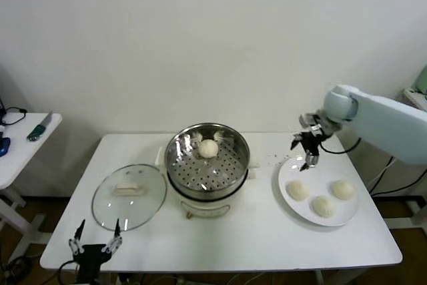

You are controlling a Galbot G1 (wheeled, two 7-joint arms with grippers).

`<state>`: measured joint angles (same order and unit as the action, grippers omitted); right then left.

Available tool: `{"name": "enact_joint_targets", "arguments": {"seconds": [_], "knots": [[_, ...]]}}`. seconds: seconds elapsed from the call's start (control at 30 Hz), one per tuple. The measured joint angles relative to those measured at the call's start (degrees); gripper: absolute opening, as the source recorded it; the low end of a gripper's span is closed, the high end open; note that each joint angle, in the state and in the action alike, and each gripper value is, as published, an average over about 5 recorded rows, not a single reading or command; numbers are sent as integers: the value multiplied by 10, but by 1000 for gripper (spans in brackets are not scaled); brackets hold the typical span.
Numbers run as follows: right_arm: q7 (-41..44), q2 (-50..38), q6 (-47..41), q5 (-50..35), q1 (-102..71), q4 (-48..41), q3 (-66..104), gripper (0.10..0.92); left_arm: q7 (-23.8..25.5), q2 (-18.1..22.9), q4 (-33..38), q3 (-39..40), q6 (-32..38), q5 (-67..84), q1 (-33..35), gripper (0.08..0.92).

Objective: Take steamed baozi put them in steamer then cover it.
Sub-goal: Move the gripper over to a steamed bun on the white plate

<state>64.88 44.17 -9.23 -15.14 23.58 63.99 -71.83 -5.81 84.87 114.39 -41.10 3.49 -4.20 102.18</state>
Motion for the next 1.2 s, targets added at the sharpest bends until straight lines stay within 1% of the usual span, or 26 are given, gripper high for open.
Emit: {"name": "enact_joint_targets", "arguments": {"seconds": [0.43,0.8,0.87,1.03,1.2], "knots": [[-15,13,-13,59,-120,-51,70,823,-3,5,-4,1,-1,0,-1,823],[-22,35,-9,86,-170,-85,108,821,-3,5,-4,1,-5,3,-3,823],[-21,37,-8,89,-173,-89,112,803,-3,5,-3,1,-5,3,-3,823],[-17,43,-4,93,-176,-99,119,707,-4,5,-3,1,-6,3,-2,823],[-13,44,-3,93,-178,-104,124,662,-4,6,-2,0,-6,3,0,823]]}}
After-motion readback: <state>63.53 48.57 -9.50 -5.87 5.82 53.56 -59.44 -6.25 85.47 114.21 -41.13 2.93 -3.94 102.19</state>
